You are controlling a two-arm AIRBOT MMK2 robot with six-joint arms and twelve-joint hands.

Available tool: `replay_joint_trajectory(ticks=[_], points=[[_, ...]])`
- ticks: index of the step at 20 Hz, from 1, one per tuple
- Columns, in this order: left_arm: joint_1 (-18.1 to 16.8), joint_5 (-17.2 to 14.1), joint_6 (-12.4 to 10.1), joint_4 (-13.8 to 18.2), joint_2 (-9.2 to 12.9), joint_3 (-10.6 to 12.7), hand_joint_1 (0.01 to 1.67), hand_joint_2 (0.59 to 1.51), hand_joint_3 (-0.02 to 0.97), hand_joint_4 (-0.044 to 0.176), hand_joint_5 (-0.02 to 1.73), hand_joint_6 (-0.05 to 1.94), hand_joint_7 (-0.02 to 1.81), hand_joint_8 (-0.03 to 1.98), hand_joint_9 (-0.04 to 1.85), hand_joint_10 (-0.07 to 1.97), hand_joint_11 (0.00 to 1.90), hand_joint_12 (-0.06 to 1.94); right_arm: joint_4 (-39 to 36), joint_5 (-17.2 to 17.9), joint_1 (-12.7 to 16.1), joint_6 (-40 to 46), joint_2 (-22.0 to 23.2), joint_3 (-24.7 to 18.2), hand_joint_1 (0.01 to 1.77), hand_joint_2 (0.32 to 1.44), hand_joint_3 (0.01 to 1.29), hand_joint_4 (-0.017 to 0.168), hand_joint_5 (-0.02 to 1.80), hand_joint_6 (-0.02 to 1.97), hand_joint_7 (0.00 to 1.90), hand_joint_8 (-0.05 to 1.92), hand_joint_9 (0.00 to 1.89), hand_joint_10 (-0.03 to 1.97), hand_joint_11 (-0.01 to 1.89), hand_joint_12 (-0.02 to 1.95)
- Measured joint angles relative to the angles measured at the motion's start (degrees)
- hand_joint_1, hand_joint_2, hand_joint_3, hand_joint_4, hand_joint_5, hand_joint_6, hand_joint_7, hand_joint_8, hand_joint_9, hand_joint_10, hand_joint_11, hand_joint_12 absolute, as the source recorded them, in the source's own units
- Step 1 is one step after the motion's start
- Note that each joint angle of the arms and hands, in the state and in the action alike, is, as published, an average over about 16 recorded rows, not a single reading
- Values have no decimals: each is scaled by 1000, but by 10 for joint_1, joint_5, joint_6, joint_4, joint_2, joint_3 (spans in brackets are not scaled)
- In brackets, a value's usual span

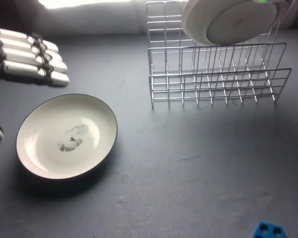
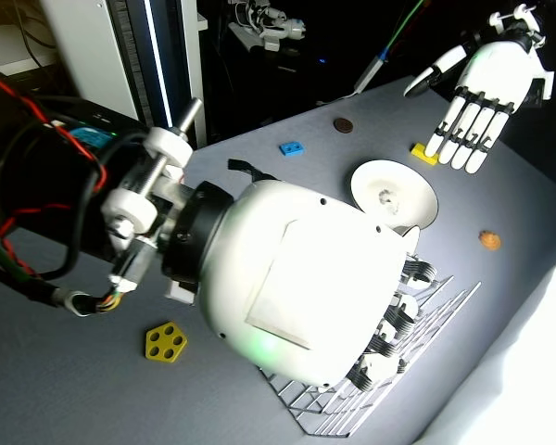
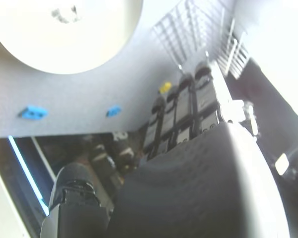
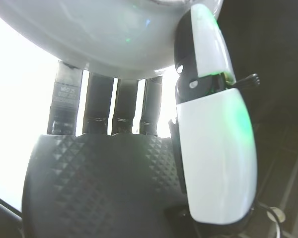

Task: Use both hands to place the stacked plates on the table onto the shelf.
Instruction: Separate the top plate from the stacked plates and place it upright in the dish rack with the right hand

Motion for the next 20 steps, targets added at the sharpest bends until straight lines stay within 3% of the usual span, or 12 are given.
replay_joint_trajectory(ticks=[12, 20], points=[[83, 51, 28, -14, -17, -5, 14, 1099, 17, 4, 21, 6, 16, -11, 19, 9, 20, -6, -11, -31, -4, 32, -42, 33, 1188, 1086, 13, 4, 845, 1114, 945, 1033, 1019, 602, 713, 1373], [122, 71, 39, -16, -26, 1, 15, 1099, 17, 3, 21, 7, 16, -12, 19, 9, 19, -6, -1, -29, -16, 34, -63, 58, 1188, 1088, 13, 4, 848, 1100, 970, 998, 1047, 573, 745, 1343]])
